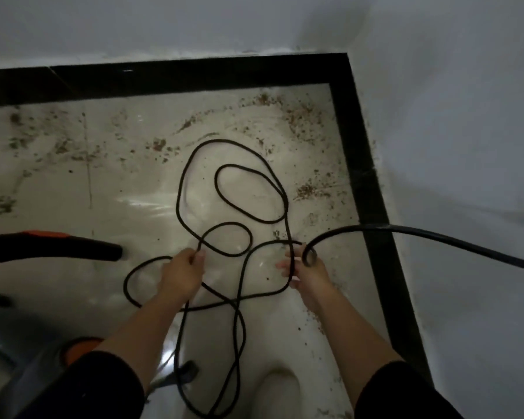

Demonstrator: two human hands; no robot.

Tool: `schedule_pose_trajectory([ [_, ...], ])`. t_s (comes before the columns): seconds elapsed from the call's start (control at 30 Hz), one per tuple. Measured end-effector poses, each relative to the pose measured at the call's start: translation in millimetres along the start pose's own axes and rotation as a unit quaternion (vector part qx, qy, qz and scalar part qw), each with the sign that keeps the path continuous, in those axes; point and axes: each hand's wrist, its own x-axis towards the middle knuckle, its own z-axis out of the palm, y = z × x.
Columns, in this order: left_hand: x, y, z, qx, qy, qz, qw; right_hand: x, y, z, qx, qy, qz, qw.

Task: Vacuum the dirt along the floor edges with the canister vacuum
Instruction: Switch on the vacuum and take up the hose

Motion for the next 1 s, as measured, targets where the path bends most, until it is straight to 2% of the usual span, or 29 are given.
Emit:
schedule_pose_trajectory([
  [0.13,-38.9,14.7,-53.4,-0.151,0.093,-0.061,0.982,-63.0,-10.6,-22.8,-0.022,0.022,-0.010,0.999],
  [0.23,-84.2,33.3,-103.1,-0.161,0.146,-0.074,0.973,-131.9,-5.0,-57.1,-0.150,0.061,-0.080,0.984],
  [0.37,-159.2,63.4,-161.3,-0.211,0.148,-0.020,0.966,-235.4,-10.4,-103.3,-0.317,0.111,-0.129,0.933],
  [0.47,-222.0,80.3,-197.8,-0.143,0.166,0.073,0.973,-305.4,-3.6,-136.4,-0.446,0.121,-0.073,0.884],
  [0.6,-318.3,107.6,-243.7,-0.118,0.116,0.133,0.977,-397.8,27.7,-171.4,-0.513,0.126,0.036,0.849],
  [0.7,-384.6,114.3,-273.2,-0.111,0.049,0.194,0.973,-470.0,49.8,-182.4,-0.581,0.133,0.078,0.799],
  [0.83,-460.2,105.9,-305.2,-0.032,-0.029,0.253,0.967,-552.7,67.3,-188.9,-0.605,0.145,0.123,0.773],
  [0.93,-498.9,86.7,-328.7,0.021,-0.067,0.217,0.974,-604.6,96.3,-205.3,-0.636,0.145,0.164,0.740],
  [1.0,-516.7,65.4,-342.9,-0.008,-0.098,0.155,0.983,-632.6,127.0,-213.3,-0.653,0.141,0.178,0.723],
])
